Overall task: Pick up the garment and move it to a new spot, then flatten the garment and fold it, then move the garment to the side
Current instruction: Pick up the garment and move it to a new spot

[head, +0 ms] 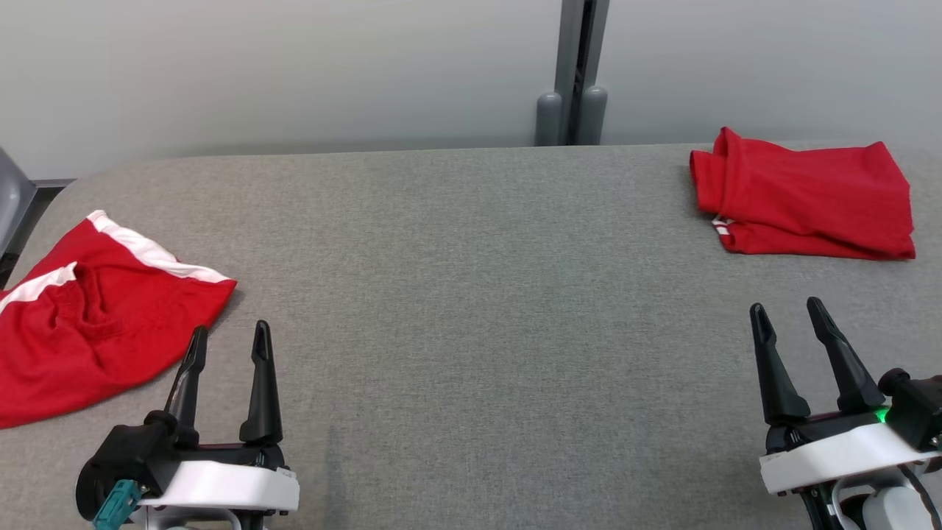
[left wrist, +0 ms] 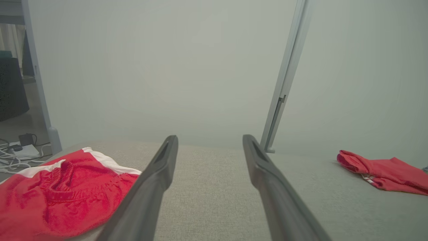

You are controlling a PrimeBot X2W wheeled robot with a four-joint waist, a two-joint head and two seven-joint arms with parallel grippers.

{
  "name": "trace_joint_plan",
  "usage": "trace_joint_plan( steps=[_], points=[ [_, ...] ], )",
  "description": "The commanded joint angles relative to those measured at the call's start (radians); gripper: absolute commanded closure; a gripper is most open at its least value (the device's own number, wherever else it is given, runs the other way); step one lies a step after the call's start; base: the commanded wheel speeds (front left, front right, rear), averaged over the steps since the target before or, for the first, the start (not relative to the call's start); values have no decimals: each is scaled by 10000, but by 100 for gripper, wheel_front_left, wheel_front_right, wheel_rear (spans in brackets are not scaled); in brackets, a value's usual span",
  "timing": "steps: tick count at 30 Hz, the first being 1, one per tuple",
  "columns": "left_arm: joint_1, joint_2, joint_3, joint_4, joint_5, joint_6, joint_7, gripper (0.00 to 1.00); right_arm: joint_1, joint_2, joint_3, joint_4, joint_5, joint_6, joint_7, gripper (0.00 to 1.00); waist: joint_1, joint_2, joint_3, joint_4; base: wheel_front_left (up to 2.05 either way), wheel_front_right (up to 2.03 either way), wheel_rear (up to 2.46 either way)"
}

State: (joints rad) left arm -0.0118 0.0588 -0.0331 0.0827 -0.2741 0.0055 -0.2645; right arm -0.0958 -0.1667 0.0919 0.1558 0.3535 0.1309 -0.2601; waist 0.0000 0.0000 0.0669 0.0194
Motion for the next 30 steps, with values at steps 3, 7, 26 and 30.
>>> trace_joint_plan(
  steps=[3, 7, 26, 30],
  points=[
    [-152, 46, 93, 0, 76, -54, -15, 0, -128, -111, 55, 56, 47, 0, -37, 0, 0, 0, 27, 466, 0, 0, 0],
    [-176, 31, 146, 47, 107, -88, -15, 0, -168, -138, 170, 87, 76, 0, -37, 0, 0, 0, 16, 952, 0, 0, 0],
    [-15, -42, 255, 144, -2, -10, -15, 0, -226, -323, 674, 186, 233, 0, -37, 0, 0, 0, -11, 3415, 0, 0, 0],
    [59, -50, 254, 143, -26, 7, -15, 0, -203, -355, 775, 209, 268, 0, -37, 0, 0, 0, -46, 3804, 0, 0, 0]
  ],
)
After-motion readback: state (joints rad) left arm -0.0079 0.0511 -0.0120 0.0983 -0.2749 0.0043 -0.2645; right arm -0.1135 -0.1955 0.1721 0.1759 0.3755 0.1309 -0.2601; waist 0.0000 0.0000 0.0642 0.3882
